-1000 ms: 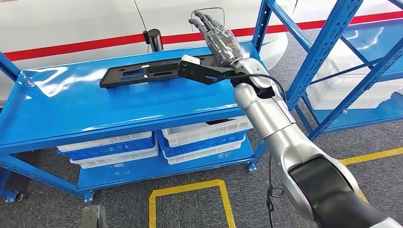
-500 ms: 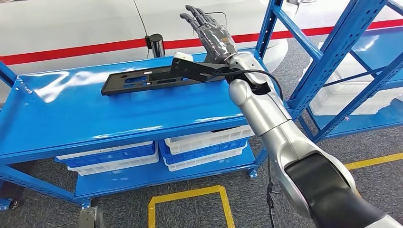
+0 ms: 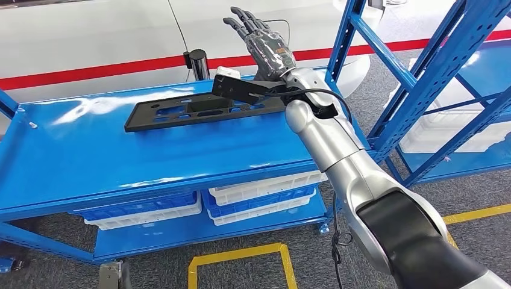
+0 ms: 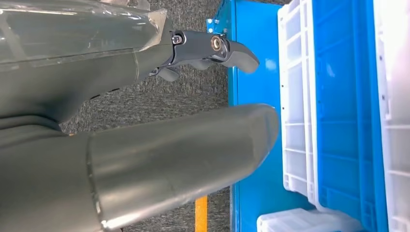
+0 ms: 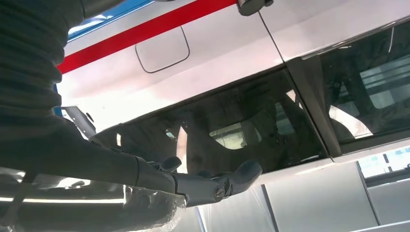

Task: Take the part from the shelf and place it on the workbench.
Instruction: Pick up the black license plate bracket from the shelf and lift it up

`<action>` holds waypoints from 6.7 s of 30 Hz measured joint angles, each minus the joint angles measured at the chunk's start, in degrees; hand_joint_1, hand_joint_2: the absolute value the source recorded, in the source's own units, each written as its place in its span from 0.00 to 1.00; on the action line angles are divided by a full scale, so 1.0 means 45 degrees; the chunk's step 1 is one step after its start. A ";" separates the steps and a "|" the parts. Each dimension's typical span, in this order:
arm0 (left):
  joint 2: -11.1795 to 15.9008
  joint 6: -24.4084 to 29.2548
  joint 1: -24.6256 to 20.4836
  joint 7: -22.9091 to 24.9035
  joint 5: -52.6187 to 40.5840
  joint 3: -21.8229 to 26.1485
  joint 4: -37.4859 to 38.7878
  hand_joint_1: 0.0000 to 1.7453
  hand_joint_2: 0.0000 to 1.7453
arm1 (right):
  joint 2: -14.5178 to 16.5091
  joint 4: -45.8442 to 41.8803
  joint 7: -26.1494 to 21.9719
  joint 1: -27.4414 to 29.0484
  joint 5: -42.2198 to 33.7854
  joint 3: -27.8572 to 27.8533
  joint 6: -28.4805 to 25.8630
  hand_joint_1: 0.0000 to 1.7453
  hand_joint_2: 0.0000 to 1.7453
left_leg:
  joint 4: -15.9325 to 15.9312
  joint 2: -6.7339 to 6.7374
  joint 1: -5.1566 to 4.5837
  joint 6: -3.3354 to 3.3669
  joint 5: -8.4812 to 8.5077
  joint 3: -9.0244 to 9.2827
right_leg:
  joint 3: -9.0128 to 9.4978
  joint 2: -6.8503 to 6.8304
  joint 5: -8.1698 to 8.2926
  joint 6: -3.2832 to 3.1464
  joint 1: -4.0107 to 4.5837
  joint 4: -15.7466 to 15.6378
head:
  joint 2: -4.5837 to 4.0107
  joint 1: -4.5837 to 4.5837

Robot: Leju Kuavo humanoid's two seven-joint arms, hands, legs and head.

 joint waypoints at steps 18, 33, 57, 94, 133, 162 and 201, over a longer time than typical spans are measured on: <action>0.0092 -0.0034 0.0118 -0.0121 0.0041 0.0004 0.0032 0.00 0.00 | 0.0190 0.0208 -0.0090 -0.0200 -0.0136 0.0011 0.0015 0.00 1.00 | -0.0178 0.0087 0.0009 0.0482 0.1081 -0.0764 | -0.0143 0.0025 -0.1565 0.0165 0.0060 0.1850 | 0.0000 0.0011; -0.0020 -0.0162 0.0152 0.0016 -0.0163 -0.0018 0.0035 0.00 0.00 | -0.0220 -0.0001 0.0096 0.0065 -0.0200 0.0005 0.0019 0.00 1.00 | -0.0159 0.0031 -0.0123 0.0416 0.0334 -0.0052 | 0.0023 0.0090 0.0120 0.0156 0.0090 -0.0083 | 0.0000 -0.0007; 0.0018 0.0081 0.0140 0.0117 -0.0386 -0.0189 0.0035 0.00 0.00 | -0.0318 -0.0109 0.0098 0.0329 -0.0216 0.0011 0.0015 0.00 1.00 | -0.0215 0.0071 -0.0140 0.0275 0.0309 0.0003 | 0.0074 0.0128 0.0073 0.0085 0.0130 -0.0078 | 0.0000 -0.0005; -0.0431 0.0022 0.0143 0.0534 -0.1095 -0.1152 0.0098 0.00 0.00 | -0.1454 -0.3744 0.0849 0.5940 0.2009 0.1219 0.0096 0.00 1.00 | -0.0215 0.0070 -0.0158 0.0283 0.0297 0.0019 | 0.0085 0.0126 0.0069 0.0087 0.0121 -0.0084 | 0.0000 -0.0005; -0.0277 -0.0176 0.0162 0.0923 -0.0624 -0.1650 0.0415 0.00 0.00 | -0.1160 0.4145 0.1471 0.3438 0.3735 -0.1956 -0.3934 0.90 1.00 | -0.0216 0.0070 -0.0168 0.0288 0.0291 0.0066 | 0.0132 0.0124 0.0070 0.0087 0.0087 -0.0086 | 0.0000 -0.0005; 0.0102 -0.0201 0.0182 0.0549 -0.0202 -0.1834 0.0652 0.00 0.00 | -0.1013 0.5336 -0.0368 0.3101 0.3071 -0.2299 -0.5236 1.00 1.00 | -0.0216 0.0075 -0.0176 0.0288 0.0291 0.0077 | 0.0124 0.0129 0.0069 0.0087 0.0082 -0.0085 | 0.0000 -0.0005; -0.0492 0.2379 0.0450 -0.1004 0.0413 -0.2401 0.0508 0.00 1.00 | -0.4815 -1.0834 -0.0927 0.8378 -0.0984 -0.2952 -0.3893 1.00 1.00 | -0.0216 0.0069 -0.0198 0.0355 0.0245 0.0019 | 0.0098 0.0122 0.0060 0.0100 0.0039 -0.0087 | 0.0000 -0.0005</action>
